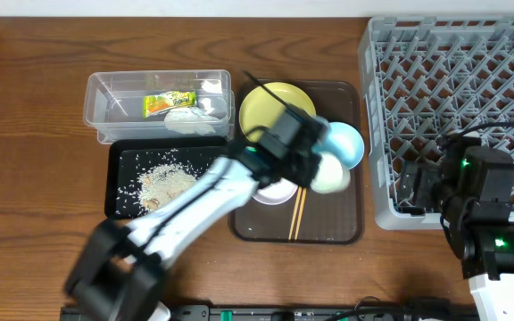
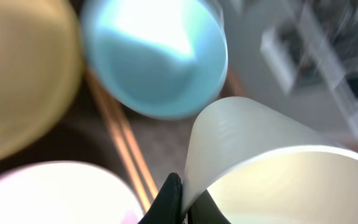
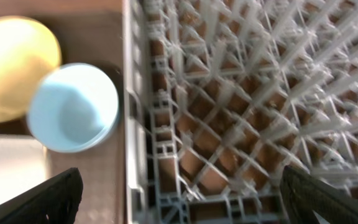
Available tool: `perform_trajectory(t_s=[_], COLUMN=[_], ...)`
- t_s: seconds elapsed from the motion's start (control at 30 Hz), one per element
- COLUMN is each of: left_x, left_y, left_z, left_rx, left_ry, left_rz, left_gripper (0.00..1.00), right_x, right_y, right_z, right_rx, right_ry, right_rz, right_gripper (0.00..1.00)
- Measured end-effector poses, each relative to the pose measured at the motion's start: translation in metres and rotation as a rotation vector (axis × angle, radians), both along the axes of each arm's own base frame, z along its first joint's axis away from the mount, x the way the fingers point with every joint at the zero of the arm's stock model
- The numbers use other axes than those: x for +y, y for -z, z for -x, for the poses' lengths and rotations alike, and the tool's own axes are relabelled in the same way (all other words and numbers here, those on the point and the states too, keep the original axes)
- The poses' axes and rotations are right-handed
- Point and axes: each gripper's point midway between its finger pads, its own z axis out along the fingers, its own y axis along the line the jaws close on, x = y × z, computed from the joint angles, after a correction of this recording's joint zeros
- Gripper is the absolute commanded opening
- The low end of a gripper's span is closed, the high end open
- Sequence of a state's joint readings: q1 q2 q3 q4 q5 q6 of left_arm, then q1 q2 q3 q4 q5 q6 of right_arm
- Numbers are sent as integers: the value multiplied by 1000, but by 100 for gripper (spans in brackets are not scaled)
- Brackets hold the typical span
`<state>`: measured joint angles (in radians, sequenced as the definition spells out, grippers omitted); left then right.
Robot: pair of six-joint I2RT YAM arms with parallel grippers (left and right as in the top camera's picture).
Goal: Sort waste into correct bins and load items into the dishwasher rack
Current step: 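Grasp the small white cup with the left gripper, then pass the white cup from the left gripper to the right gripper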
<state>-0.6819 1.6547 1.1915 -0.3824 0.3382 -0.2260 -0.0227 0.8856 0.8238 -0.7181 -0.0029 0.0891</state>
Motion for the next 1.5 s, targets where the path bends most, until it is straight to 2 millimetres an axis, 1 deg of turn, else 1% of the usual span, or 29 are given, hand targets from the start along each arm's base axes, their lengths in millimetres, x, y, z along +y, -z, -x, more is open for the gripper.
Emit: perform_trajectory(t_s=[0.1, 0.17, 0.3, 0.37, 0.43, 0.5, 0.67, 0.77, 0.93, 1.03, 1.23, 1.33, 1.5], left_x=[21, 34, 48, 48, 43, 37, 27, 26, 24, 20, 8, 7, 7], left_y=[-39, -59, -86, -98, -105, -108, -119, -123, -126, -127, -127, -127, -127], left_z=[-25, -43, -69, -73, -67, -55, -30, -23, -16, -10, 2, 2, 2], left_rx=[-16, 15, 112, 168, 242, 325, 452, 490, 523, 534, 553, 555, 555], left_ry=[-125, -204, -266, -238, -191, -140, -31, 3, 33, 54, 90, 94, 94], left_rz=[128, 241, 473, 574, 643, 685, 741, 756, 768, 767, 758, 758, 758], left_gripper=[6, 6, 6, 6, 6, 6, 6, 6, 6, 6, 6, 6, 6], right_x=[17, 36, 78, 98, 115, 128, 150, 156, 164, 169, 187, 189, 189], right_y=[-11, -16, -20, -21, -22, -26, -41, -54, -68, -73, -79, -82, -85], right_z=[-11, -18, -26, -28, -31, -34, -44, -47, -40, -33, -20, -18, -19], right_rx=[-60, -89, -91, -85, -84, -98, -190, -252, -294, -292, -290, -301, -321], right_ry=[-68, -155, -347, -447, -542, -627, -830, -923, -1035, -1077, -1167, -1186, -1199], right_rz=[-70, -148, -326, -417, -500, -564, -677, -708, -762, -785, -806, -804, -795], right_gripper=[99, 99, 99, 99, 99, 99, 99, 99, 99, 98, 88, 84, 84])
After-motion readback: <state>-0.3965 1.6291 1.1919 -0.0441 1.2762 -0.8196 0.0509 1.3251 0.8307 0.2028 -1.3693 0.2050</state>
